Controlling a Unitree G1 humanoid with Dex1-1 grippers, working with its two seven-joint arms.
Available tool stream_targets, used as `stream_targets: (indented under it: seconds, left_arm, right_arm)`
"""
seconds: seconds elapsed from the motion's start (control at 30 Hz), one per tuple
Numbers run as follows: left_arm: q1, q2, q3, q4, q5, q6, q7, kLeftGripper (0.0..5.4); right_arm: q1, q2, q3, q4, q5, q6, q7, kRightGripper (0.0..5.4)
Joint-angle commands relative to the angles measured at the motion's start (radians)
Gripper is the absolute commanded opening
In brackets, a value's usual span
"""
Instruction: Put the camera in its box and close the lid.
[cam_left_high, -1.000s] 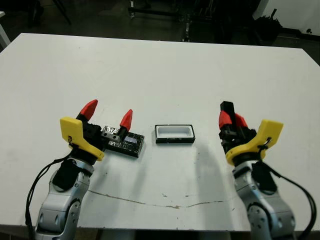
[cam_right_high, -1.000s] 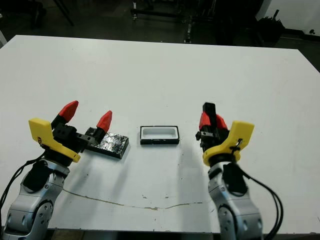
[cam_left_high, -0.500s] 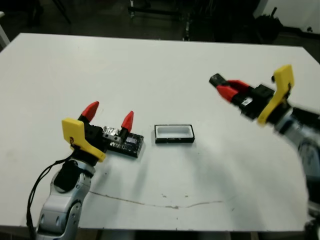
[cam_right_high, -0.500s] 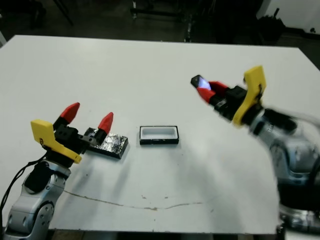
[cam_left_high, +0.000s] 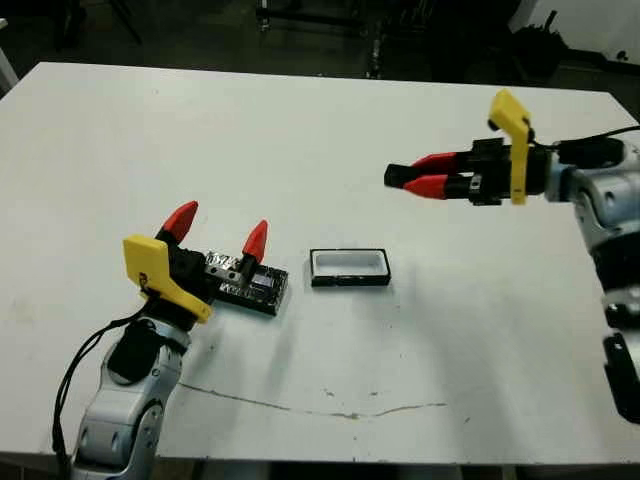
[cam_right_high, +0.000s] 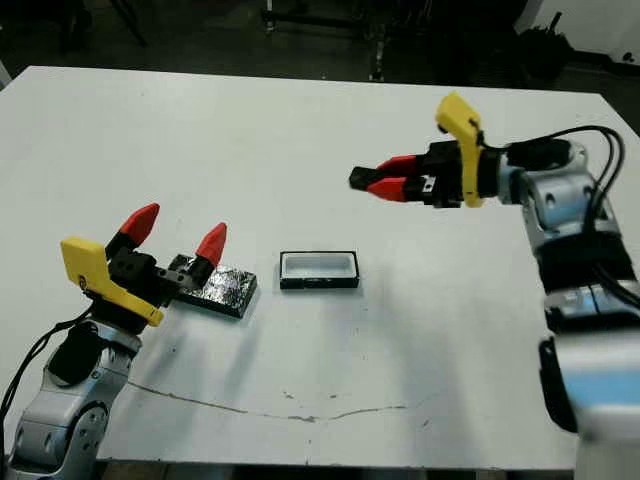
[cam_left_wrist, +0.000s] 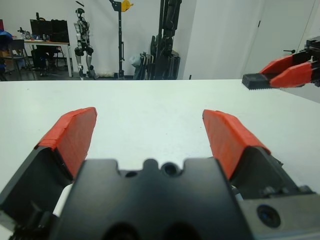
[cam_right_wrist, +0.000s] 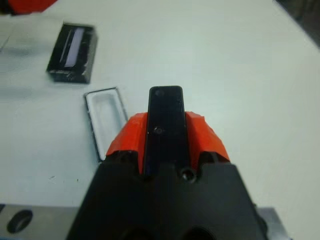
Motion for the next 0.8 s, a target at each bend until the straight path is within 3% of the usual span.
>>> stream_targets:
  seconds: [0.03, 0.1, 0.37, 0.8]
  left_arm:
    - [0.002, 0.004, 0.003, -0.003, 0.005, 0.008, 0.003, 5.4]
    - [0.001, 0.004, 0.001, -0.003, 0.007, 0.008, 0.004, 5.4]
    - [0.005, 0.001, -0.001, -0.001, 0.007, 0.008, 0.006, 5.4]
    - [0.009, 0.005, -0.006, -0.005, 0.022, 0.01, 0.014, 5.4]
  right_arm:
    - [-0.037, 0.04, 0.018, 0.076, -0.028, -0.06, 0.067, 1.7]
    - [-0.043, 0.056, 0.029, 0.094, -0.046, -0.091, 0.092, 1.7]
    - [-0.047, 0.134, 0.046, 0.12, -0.075, -0.103, 0.153, 1.7]
    - [-0.017, 0.161, 0.088, 0.023, -0.129, -0.061, 0.134, 1.7]
